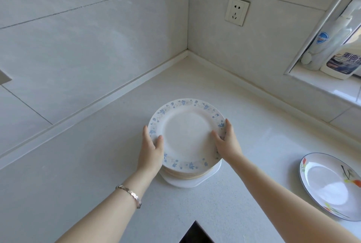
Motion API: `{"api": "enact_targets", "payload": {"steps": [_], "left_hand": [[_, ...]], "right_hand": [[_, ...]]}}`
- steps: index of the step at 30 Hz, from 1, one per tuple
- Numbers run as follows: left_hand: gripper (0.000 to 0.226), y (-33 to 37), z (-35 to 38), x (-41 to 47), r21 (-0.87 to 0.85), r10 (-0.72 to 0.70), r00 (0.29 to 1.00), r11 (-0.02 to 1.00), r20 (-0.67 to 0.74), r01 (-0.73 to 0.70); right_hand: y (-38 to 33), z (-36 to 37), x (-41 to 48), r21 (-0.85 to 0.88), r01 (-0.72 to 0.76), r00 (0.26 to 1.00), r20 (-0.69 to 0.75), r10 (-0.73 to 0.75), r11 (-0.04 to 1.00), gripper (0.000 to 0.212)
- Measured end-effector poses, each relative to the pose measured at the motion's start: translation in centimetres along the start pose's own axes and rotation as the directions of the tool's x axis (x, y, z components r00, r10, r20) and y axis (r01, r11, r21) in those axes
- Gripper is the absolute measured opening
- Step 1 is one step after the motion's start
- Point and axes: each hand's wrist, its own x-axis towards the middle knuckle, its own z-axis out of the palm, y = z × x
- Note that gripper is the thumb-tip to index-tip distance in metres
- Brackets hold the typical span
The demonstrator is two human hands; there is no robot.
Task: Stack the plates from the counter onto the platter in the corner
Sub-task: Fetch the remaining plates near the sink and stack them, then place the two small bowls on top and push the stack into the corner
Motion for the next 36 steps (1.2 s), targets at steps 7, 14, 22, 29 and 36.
{"api": "enact_targets", "payload": {"steps": [7, 14, 22, 29, 36], "left_hand": [[0.061, 2.6, 0.4, -1.5, 0.537, 0.333, 0.941, 0.805, -0.058, -0.252], [0.021, 8.2, 7.4, -5.6, 0.183, 0.403, 0.788, 0.827, 0.465, -0.531], [0.019, 10.6, 20.7, -12.6, 0.289, 0.069, 0.586, 0.819, 0.807, -0.495], [0.026, 12.1, 33.3, -21.2, 0.269, -0.046, 0.542, 0.901, 0.839, -0.34], [0.018, 11.9, 40.4, -26.9, 0.347, -0.147, 0.551, 0.896, 0.822, -0.278]], "right_hand": [[0.9, -3.9, -1.7, 0.073, -0.102, 0.991, 0.089, 0.096, 0.992, 0.036], [9.4, -11.5, -7.8, 0.033, -0.308, 0.949, 0.081, 0.305, 0.951, 0.011], [21.5, -22.9, -15.1, -0.008, -0.478, 0.868, -0.161, 0.47, 0.878, 0.017], [34.8, -33.9, -21.8, 0.25, -0.664, 0.563, -0.452, 0.692, 0.704, 0.03], [45.2, -38.8, -23.7, 0.762, -0.55, 0.247, -0.242, 0.938, 0.341, 0.014]]}}
